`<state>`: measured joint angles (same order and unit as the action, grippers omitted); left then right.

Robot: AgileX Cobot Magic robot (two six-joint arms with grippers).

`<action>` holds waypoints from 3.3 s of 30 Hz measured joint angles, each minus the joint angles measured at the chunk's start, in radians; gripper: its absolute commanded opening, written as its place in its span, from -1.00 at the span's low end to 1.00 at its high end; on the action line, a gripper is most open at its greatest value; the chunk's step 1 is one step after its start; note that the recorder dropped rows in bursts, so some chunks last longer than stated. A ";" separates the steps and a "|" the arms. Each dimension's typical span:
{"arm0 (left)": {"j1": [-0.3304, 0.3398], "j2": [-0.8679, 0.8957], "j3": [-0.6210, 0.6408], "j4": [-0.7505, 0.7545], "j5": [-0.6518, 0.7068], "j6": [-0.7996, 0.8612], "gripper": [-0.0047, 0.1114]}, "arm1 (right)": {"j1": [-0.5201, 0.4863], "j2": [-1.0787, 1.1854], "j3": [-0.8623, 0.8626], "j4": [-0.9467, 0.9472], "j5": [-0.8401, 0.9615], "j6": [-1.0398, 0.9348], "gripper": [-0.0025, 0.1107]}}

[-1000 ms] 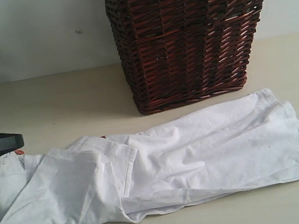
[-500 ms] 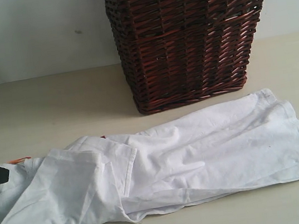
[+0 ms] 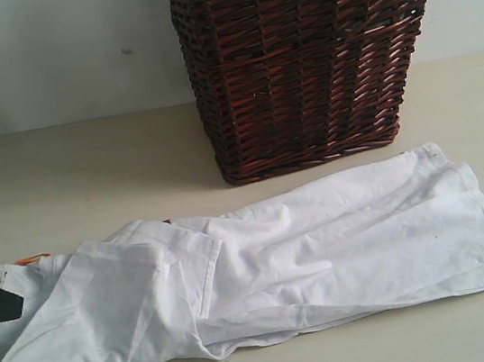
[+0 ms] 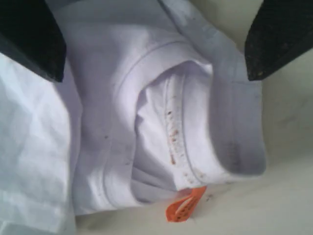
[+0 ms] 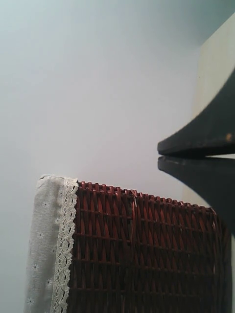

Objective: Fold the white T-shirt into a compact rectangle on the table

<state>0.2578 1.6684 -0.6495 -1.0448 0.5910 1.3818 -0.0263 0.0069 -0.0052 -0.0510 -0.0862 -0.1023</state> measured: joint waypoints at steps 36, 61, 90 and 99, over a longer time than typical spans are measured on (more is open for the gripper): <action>0.000 0.137 -0.008 -0.126 0.005 0.084 -0.92 | 0.000 0.000 0.000 0.000 0.000 0.000 -0.96; 0.000 0.107 -0.004 -0.202 0.325 0.082 -0.92 | 0.000 0.000 0.000 0.000 0.000 0.000 -0.96; 0.000 0.132 -0.004 -0.139 0.232 0.144 0.07 | 0.000 0.000 0.000 0.000 0.000 0.000 -0.96; 0.000 0.135 -0.004 -0.125 0.212 0.154 -0.51 | 0.000 0.000 0.000 0.000 0.000 0.000 -0.96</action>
<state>0.2578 1.8031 -0.6540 -1.1700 0.8027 1.5353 -0.0263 0.0069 -0.0052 -0.0510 -0.0862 -0.1023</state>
